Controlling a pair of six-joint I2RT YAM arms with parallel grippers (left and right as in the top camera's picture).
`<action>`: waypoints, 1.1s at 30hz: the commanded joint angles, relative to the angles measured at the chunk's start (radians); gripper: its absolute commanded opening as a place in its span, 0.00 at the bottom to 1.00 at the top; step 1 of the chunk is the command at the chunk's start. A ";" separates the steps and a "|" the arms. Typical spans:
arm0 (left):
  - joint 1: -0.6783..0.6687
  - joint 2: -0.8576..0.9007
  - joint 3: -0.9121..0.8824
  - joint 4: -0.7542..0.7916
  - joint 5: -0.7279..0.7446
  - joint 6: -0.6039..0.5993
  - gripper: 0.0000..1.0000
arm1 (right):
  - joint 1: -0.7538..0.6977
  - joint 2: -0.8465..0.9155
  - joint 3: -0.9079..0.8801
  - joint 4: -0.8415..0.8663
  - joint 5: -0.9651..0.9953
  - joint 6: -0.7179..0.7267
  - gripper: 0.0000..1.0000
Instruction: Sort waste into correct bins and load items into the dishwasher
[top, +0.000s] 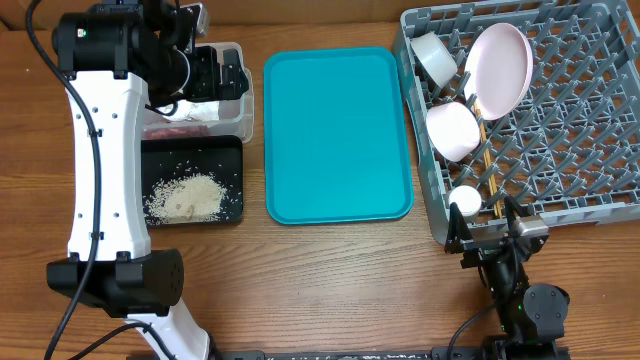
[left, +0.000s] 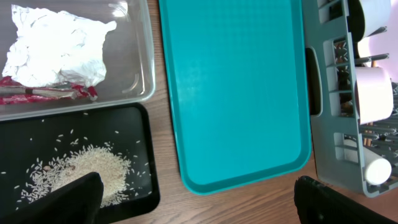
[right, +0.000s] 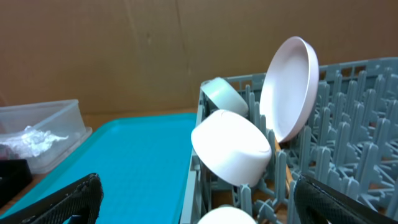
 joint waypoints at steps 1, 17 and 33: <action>-0.005 -0.006 -0.004 0.002 -0.005 -0.003 1.00 | 0.008 -0.029 -0.011 0.003 0.016 0.008 1.00; -0.005 -0.006 -0.004 0.002 -0.005 -0.003 1.00 | 0.008 -0.051 -0.011 -0.053 0.016 0.008 1.00; -0.005 -0.006 -0.004 0.005 -0.008 -0.002 1.00 | 0.008 -0.051 -0.011 -0.053 0.016 0.008 1.00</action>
